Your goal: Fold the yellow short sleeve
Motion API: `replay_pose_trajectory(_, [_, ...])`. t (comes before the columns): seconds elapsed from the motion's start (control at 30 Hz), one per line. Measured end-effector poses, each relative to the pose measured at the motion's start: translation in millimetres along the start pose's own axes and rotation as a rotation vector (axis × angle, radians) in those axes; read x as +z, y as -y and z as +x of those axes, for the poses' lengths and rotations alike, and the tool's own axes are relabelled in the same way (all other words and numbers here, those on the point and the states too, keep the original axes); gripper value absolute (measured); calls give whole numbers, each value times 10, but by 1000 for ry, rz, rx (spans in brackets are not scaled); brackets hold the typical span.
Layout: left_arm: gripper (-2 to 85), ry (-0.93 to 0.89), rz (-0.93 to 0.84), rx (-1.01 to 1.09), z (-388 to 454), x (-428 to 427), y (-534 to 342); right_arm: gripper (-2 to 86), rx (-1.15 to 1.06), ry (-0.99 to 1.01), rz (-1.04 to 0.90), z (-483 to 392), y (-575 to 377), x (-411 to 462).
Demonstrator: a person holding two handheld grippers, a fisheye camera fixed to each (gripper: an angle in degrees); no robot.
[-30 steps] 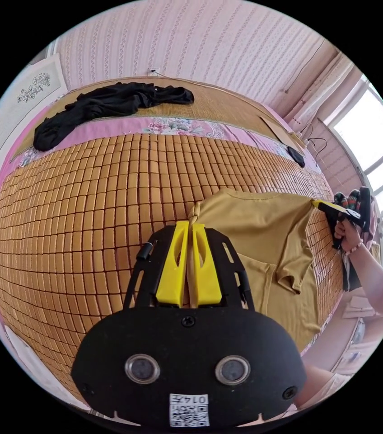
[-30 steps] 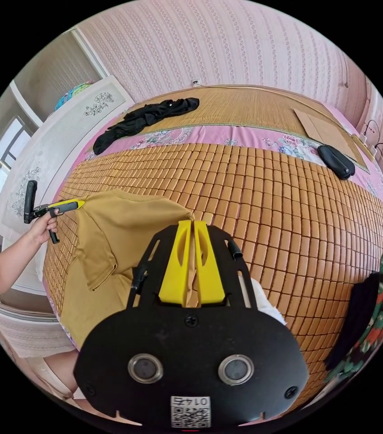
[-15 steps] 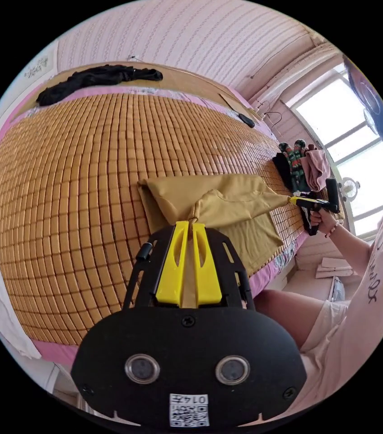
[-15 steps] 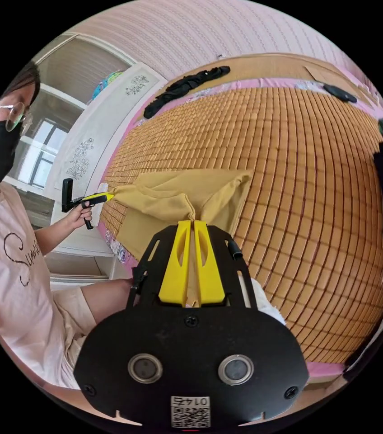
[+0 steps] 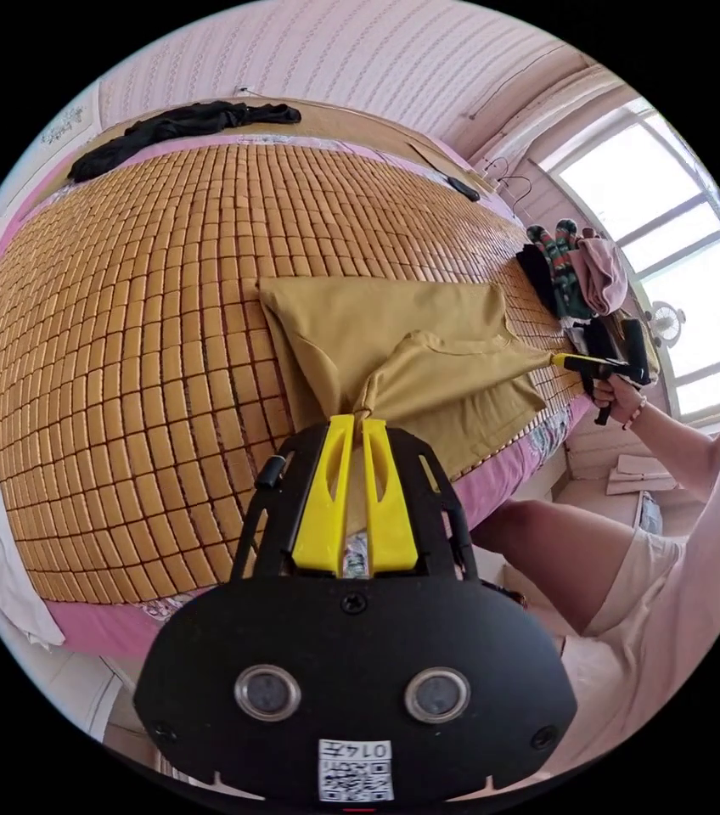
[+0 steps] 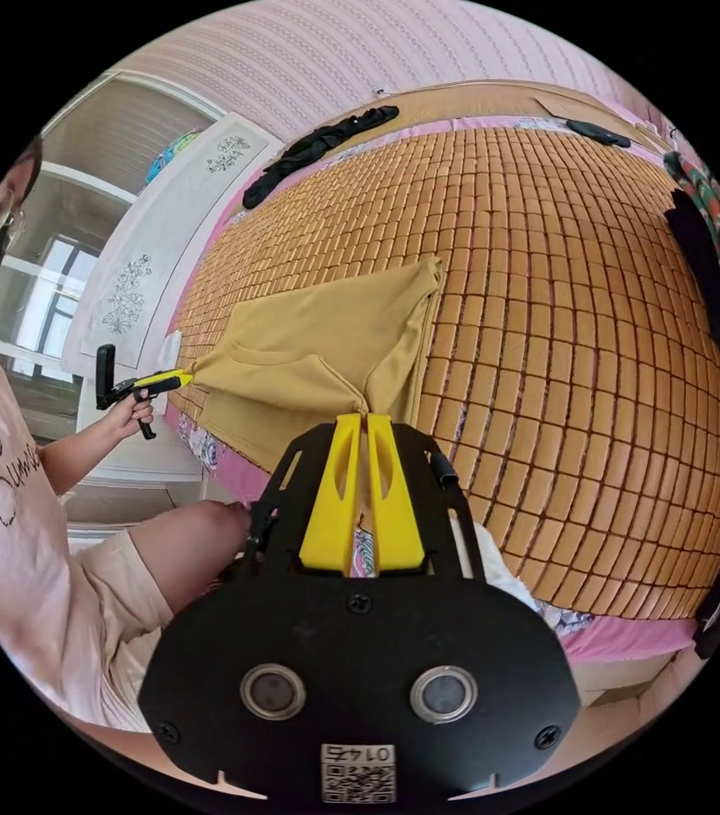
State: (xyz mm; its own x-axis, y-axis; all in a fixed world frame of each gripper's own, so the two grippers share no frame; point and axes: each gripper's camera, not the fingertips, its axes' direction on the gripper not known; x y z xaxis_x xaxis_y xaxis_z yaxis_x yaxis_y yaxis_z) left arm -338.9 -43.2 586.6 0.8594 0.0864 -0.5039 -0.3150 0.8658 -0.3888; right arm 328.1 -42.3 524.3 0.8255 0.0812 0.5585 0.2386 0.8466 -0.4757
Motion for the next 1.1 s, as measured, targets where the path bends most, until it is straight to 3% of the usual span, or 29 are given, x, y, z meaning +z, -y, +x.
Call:
replay_pose_trajectory(0.13, [5, 46, -144, -87, -63, 242, -241, 9, 14, -43, -85, 23, -198, 185])
replay_pose_trajectory(0.27, [-7, 132, -149, -102, -67, -7, -596, 19, -19, -166, -176, 19, -426, 127])
replay_pose_trajectory(0.47, [11, 115, 34, 95, 360, -273, -234, 60, -228, -135, 91, -718, -105, -17])
replay_pose_trajectory(0.6, [50, 20, 45, 174, 685, 99, -34, 101, -256, -116, 41, -947, 87, 495])
replay_pose_trajectory(0.7, [50, 9, -27, 181, 748, 493, -84, 47, -243, -58, 22, -920, -31, 686])
replay_pose_trajectory(0.8, [1, 13, -25, 250, 828, 565, -316, 16, -324, 18, 95, -1005, -382, 528])
replay_pose_trajectory(1.1, [-8, 9, 144, 228, 1137, 7, -1455, 12, -364, -113, 143, -1504, -1476, 122])
